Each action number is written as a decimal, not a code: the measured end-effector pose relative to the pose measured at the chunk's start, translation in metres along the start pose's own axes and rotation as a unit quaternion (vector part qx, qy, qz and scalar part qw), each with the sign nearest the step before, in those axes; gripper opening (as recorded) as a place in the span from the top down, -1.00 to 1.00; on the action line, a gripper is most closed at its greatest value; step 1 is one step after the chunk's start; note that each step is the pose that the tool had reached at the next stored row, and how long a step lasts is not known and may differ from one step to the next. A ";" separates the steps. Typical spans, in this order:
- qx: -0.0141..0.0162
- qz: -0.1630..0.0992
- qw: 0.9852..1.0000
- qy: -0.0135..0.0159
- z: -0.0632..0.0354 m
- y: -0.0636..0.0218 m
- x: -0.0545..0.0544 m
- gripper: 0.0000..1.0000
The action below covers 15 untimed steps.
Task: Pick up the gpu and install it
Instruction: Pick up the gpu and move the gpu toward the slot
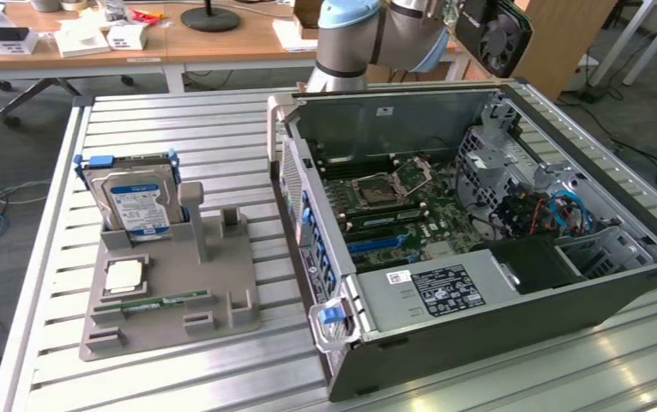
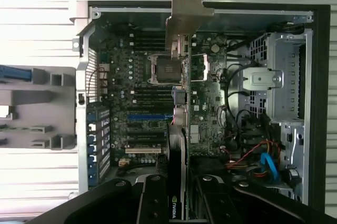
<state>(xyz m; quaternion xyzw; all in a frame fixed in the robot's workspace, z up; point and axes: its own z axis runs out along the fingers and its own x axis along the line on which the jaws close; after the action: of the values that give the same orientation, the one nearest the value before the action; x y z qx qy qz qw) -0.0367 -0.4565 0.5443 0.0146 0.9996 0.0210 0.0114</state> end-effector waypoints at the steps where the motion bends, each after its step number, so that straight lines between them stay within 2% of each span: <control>1: 0.000 0.000 1.000 0.000 0.0001 0.0003 -0.004 0.47; 10: 0.000 0.000 1.000 0.000 0.0012 0.0031 -0.043 0.47; 12: 0.000 0.000 1.000 0.000 0.0014 0.0036 -0.049 0.47; 15: 0.000 0.000 1.000 0.000 0.0014 0.0038 -0.050 0.47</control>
<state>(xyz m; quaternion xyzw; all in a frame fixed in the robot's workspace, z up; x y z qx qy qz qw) 0.0135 -0.4541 0.5441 0.0142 0.9996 0.0210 0.0114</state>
